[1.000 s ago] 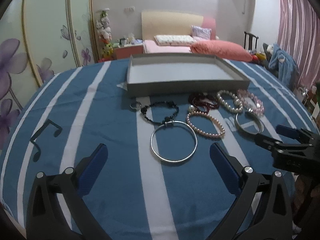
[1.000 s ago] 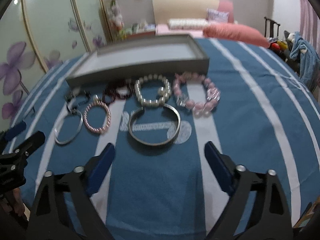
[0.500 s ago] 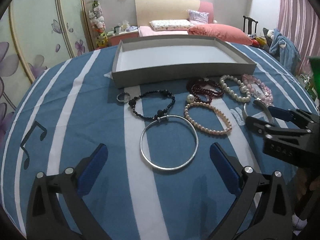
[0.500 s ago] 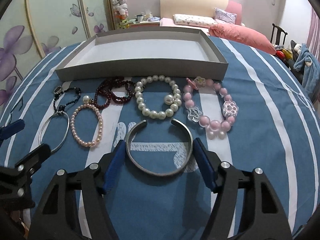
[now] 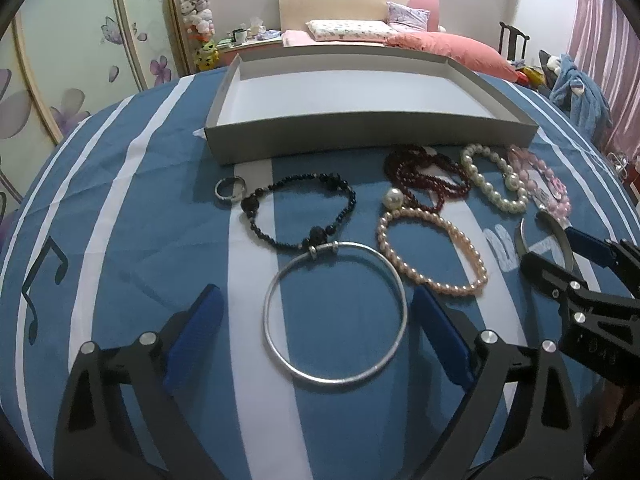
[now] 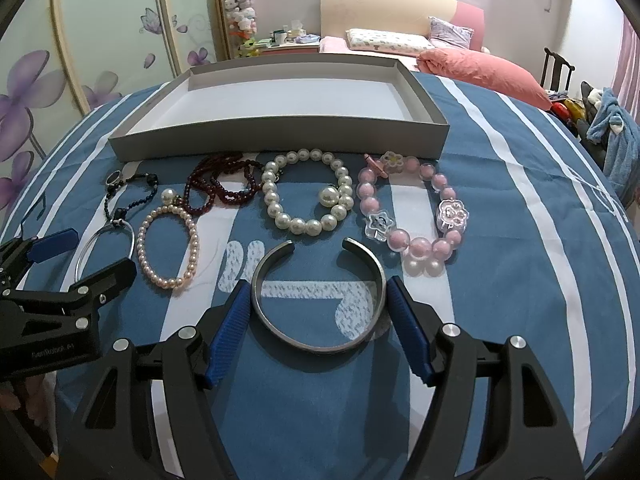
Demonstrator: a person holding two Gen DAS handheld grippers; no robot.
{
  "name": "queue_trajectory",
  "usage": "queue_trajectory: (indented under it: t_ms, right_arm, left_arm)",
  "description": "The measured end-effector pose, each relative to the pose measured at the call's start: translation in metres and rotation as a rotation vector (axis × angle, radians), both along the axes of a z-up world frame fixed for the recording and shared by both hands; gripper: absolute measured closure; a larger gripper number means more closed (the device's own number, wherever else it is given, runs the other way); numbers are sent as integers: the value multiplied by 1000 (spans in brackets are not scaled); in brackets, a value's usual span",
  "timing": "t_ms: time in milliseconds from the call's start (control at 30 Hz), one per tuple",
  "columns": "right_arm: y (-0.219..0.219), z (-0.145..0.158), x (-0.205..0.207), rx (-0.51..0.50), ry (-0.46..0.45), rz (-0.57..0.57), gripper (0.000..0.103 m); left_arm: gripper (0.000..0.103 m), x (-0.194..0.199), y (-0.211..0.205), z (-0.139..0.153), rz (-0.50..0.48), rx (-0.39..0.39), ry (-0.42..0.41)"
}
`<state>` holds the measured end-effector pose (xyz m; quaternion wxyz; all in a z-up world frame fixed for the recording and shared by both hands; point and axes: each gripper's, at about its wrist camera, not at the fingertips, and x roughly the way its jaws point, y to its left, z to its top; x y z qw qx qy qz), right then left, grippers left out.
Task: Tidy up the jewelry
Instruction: 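Lower the right gripper around the silver cuff bangle while the left gripper lowers around the silver hoop bangle, then close the right gripper on the cuff bangle and lift while the left gripper grips and lifts the hoop bangle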
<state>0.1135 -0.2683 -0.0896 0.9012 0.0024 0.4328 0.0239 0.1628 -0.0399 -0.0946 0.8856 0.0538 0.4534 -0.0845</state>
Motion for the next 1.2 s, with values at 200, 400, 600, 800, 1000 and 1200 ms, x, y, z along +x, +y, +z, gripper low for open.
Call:
queue_trajectory:
  t_ms: [200,400,600,800,1000,1200]
  right_arm:
    - [2,0,6,-2,2,-2,31]
    - [2,1,6,1,0,2,34]
    - [2,0,-1,7,-3,9,35]
    - [-1,0,-12,56,-19,15,35]
    - [-2,6,-20,82,-67,7,35]
    - [-2,25,-29,105,-181,4,35]
  left_arm:
    - [15,2,0,1,2,-4,-5]
    - [36,2,1,5,-2,-12,-26]
    - [36,-7,5,5,-12,-26,-29]
    - [36,-16,13,7,-1,-54,-30]
    - [36,-27,19,14,16,-77,-78]
    - [37,-38,19,35,22,-98,-191]
